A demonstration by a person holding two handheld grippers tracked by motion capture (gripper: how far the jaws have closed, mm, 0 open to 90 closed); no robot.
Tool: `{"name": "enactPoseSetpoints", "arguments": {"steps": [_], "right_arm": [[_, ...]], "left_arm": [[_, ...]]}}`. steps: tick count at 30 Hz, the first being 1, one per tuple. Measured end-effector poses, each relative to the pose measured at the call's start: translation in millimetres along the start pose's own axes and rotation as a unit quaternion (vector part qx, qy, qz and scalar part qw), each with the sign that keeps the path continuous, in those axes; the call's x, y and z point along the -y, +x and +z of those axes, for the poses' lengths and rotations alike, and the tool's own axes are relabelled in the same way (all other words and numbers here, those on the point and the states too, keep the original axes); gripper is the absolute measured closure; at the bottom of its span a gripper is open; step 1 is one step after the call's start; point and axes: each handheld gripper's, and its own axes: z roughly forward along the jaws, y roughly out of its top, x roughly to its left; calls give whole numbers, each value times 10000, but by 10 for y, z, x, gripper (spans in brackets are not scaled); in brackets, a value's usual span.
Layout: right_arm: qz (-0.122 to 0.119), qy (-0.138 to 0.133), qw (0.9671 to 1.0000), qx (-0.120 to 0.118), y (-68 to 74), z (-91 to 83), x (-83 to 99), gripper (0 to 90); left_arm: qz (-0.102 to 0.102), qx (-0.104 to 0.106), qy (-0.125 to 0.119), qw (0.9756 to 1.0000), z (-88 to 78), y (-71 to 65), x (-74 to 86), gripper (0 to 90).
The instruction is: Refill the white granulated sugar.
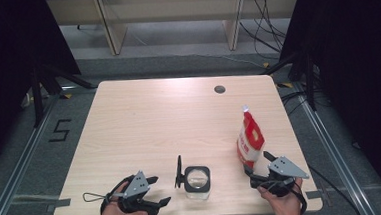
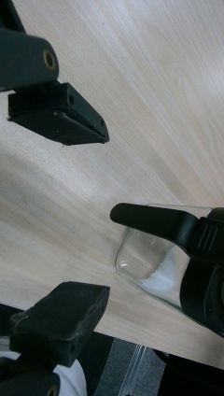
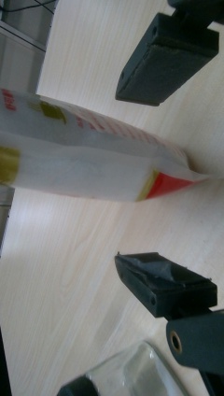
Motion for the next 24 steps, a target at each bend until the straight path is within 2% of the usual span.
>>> {"name": "enactPoseSetpoints", "arguments": {"steps": [1, 5, 6, 7, 12, 14, 15, 17, 18, 19, 20, 21, 22, 23, 24], "right_arm": [[48, -8, 10000, 11, -5, 24, 0, 165], [84, -103, 9999, 37, -43, 132, -16, 165], [118, -129, 9998, 38, -43, 163, -19, 165], [63, -173, 9998, 61, -43, 195, -18, 166], [205, -193, 9995, 155, -15, 280, -41, 178], [340, -260, 9989, 187, -4, 313, -46, 190], [322, -301, 9988, 228, -11, 328, -46, 195], [418, -352, 9983, 225, -14, 346, -45, 204], [429, -407, 9981, 180, -13, 368, -37, 206], [366, -325, 9987, 166, -21, 366, -38, 209], [389, -364, 9983, 231, -8, 370, -35, 214], [416, -351, 9984, 176, -8, 373, -38, 216], [429, -338, 9983, 219, -3, 373, -40, 216], [499, -460, 9974, 261, 9, 395, -38, 219], [462, -407, 9976, 300, 6, 397, -39, 225]], "left_arm": [[71, 12, 18, 10000, -4, 8, -3, 213], [114, 7, -15, 9999, 2, 21, -1, 214], [-78, 54, 15, 10000, -4, 10, -1, 214], [-57, 13, -12, 10000, -6, 10, -5, 214], [-78, 18, -25, 10000, -7, 18, 3, 214], [-82, 32, -26, 10000, -10, 16, 1, 214], [-20, 21, 7, 10000, -17, 22, -4, 214], [-51, 28, -20, 10000, -13, 18, 1, 214], [-60, 17, -20, 10000, -12, 17, 0, 214], [-64, 17, -16, 10000, -12, 16, 0, 214], [-60, 21, -14, 10000, -12, 15, 0, 214], [-56, 24, -11, 10000, -12, 16, 0, 214], [-59, 21, -15, 10000, -11, 15, 0, 214], [-86, 38, -10, 10000, -8, 13, 1, 214], [-91, 32, 9, 10000, -9, 12, -1, 214]]}}
